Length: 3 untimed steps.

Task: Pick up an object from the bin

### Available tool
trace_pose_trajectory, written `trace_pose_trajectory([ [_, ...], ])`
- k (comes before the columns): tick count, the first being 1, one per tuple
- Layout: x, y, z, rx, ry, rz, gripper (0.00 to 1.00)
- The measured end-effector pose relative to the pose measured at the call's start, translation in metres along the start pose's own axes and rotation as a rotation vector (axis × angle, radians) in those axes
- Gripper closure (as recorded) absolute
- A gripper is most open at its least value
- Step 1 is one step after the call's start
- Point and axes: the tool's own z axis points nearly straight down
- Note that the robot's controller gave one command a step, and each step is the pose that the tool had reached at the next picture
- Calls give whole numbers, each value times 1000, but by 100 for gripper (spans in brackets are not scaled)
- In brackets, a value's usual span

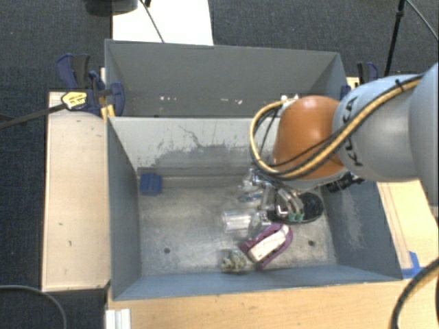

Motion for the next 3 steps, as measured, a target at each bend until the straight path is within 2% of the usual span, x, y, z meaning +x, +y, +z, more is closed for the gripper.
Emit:
trace_pose_trajectory([
  [1,-10,-6,28,-3,-6,45,0],
  [2,-12,-6,25,-1,-5,45,0],
  [3,-14,-6,24,-2,-12,49,100],
])
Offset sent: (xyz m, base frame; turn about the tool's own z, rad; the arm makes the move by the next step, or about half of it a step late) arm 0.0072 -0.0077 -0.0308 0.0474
